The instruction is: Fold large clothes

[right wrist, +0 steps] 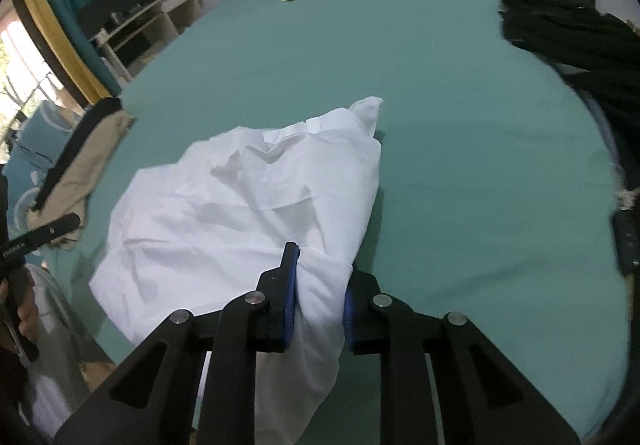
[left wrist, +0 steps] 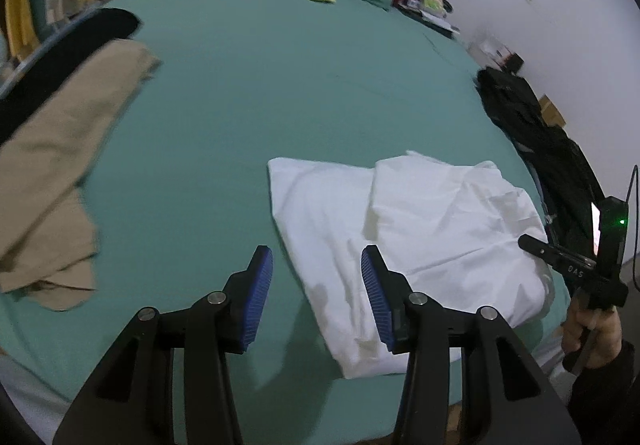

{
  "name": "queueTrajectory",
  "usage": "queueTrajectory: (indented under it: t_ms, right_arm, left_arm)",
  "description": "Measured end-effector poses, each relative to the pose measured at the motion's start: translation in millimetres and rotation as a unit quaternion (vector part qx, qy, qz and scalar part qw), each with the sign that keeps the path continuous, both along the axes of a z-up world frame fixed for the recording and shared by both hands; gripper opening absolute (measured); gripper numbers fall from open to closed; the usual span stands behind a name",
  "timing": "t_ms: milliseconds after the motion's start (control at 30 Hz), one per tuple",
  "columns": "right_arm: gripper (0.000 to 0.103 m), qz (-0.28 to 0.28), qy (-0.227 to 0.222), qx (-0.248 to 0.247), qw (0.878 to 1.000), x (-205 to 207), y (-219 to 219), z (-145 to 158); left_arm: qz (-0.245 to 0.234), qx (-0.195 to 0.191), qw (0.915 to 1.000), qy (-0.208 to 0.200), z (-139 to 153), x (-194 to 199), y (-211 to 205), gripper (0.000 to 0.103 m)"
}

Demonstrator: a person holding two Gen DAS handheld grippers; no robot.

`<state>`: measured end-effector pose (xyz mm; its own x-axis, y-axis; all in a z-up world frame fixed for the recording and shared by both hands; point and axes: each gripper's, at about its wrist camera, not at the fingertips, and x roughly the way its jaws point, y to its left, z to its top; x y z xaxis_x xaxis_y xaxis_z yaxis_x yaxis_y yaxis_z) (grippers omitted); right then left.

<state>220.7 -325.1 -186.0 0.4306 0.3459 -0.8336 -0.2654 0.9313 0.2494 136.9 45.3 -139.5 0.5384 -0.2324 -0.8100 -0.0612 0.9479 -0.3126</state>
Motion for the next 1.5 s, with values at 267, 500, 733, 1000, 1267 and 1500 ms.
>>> queueTrajectory:
  t_ms: [267, 500, 733, 1000, 1267, 1500]
  right_arm:
    - [0.025, -0.018, 0.006, 0.004, 1.0, 4, -22, -25]
    - [0.037, -0.038, -0.002, 0.003, 0.999, 13, -30, -31]
    - [0.047, -0.058, 0.008, 0.024, 0.998, 13, -40, -33]
    - [0.051, -0.072, 0.018, 0.045, 0.996, 8, -46, -29]
    - [0.062, -0.084, 0.058, 0.125, 0.987, 4, -62, -40]
    - [0.073, -0.069, 0.048, 0.101, 0.991, 4, -39, -42]
  left_arm:
    - [0.014, -0.011, 0.9996, 0.023, -35, 32, -25, 0.062]
    - [0.045, -0.044, 0.9974, 0.035, -60, 42, -10, 0.074]
    - [-0.024, -0.169, 0.9846, 0.039, -65, 50, -41, 0.079]
    - [-0.074, -0.172, 0.9806, 0.058, -64, 59, -81, 0.087]
    - [-0.104, -0.155, 0.9815, 0.041, -55, 55, -91, 0.087]
    - [-0.157, -0.059, 0.985, 0.04, -62, 58, -138, 0.091]
